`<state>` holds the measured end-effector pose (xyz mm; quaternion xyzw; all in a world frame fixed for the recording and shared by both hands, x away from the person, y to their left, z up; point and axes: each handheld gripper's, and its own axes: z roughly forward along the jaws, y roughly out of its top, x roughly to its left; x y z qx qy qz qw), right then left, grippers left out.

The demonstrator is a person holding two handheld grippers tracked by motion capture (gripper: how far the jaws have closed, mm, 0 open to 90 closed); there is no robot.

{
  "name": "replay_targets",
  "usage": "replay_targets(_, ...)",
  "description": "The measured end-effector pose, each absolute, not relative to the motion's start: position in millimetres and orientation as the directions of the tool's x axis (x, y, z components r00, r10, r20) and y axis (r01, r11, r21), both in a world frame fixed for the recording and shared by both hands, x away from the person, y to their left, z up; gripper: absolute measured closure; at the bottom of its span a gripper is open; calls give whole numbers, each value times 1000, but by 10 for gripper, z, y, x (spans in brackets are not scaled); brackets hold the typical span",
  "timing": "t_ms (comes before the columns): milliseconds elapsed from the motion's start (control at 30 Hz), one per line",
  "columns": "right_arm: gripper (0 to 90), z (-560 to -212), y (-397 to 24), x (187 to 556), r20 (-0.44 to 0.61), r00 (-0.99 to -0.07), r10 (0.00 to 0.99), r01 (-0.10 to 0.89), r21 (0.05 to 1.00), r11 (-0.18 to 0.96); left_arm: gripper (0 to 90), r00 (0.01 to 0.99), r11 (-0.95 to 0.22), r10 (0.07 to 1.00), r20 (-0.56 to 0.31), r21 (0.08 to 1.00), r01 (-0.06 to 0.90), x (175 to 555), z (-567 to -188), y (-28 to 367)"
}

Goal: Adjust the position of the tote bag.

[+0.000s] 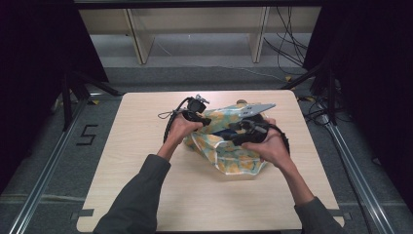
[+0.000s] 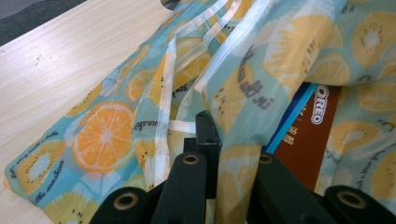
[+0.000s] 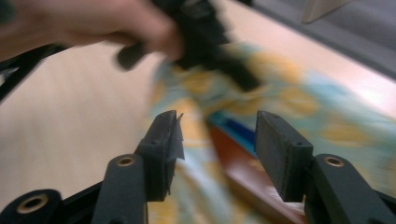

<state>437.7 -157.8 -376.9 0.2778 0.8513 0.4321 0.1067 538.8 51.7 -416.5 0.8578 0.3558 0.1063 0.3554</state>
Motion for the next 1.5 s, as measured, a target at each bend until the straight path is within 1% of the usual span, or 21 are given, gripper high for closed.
replay_targets(133,468,-3951,-1376,4346,50,-835,549,390,756,525,876,731,-511,679,-66,672,535,5391,-4129,509)
replay_targets(167,555,-4074,-1281,4377,48,-831,554,393,755,524,874,723,-497,687,-67,682,536,5387,-4125,496)
replay_targets(200,555,-4074,-1281,4377,48,-831,554,393,755,524,874,732,-508,678,-69,676,534,5394,-4108,506)
replay_targets(233,784,-4184,-1222,4390,15,-855,518,357,741,569,876,726,-493,683,-83,680,543,5400,-4093,506)
replay_targets(267,784,-4184,-1222,4390,15,-855,518,357,741,569,877,726,-493,683,-83,680,543,5400,-4093,506)
replay_targets(333,900,-4286,-1176,4311,-27,-878,477,303,740,600,876,716,-480,691,-99,678,556,5459,-4070,551)
replay_targets(500,900,-4484,-1121,4120,-14,-900,437,303,701,646,881,704,-471,697,-138,652,594,5569,-4077,646)
replay_targets(633,900,-4727,-1015,3938,-45,-931,361,249,644,723,886,650,-406,740,-175,654,638,5669,-4143,706)
replay_targets(800,900,-4900,-963,3909,-48,-938,342,245,606,757,878,607,-394,779,-158,630,670,5770,-4321,778)
replay_targets(933,879,-4782,-1024,3895,10,-937,348,270,651,709,868,592,-375,789,-163,635,676,5786,-4387,841)
replay_targets(967,829,-4722,-1059,3908,6,-934,358,267,677,686,862,591,-374,791,-158,640,671,5774,-4367,852)
replay_targets(1033,657,-4350,-1307,3953,-7,-903,429,277,752,597,776,614,-407,779,-129,641,651,5743,-4327,851)
replay_targets(1100,638,-4262,-1390,3978,-34,-892,452,263,773,577,757,638,-433,763,-108,647,627,5704,-4271,848)
replay_targets(1167,606,-4045,-1655,4074,-72,-843,533,277,791,545,694,642,-443,762,-84,657,611,5644,-4203,831)
replay_targets(1200,592,-3955,-1872,4183,-116,-789,603,288,797,530,584,641,-451,765,-64,658,603,5620,-4183,819)
replay_targets(1233,592,-3955,-1872,4183,-116,-789,603,288,797,530,584,649,-479,760,-35,645,596,5585,-4146,806)
replay_targets(1267,590,-3970,-2009,4252,-112,-746,656,335,789,515,479,671,-521,742,-5,626,581,5493,-4082,780)
replay_targets(1300,590,-3970,-2009,4252,-112,-746,656,335,789,515,434,671,-521,742,-5,626,581,5493,-4082,780)
replay_targets(1333,592,-3993,-2064,4268,-114,-731,673,353,781,516,434,706,-565,708,-9,594,573,5416,-4024,781)
replay_targets(1367,590,-4094,-2129,4302,-110,-736,668,382,747,544,377,733,-600,680,10,582,549,5297,-3964,791)
replay_targets(1500,560,-4292,-2139,4376,-128,-736,665,413,694,590,319,763,-650,644,46,559,515,5117,-3863,828)
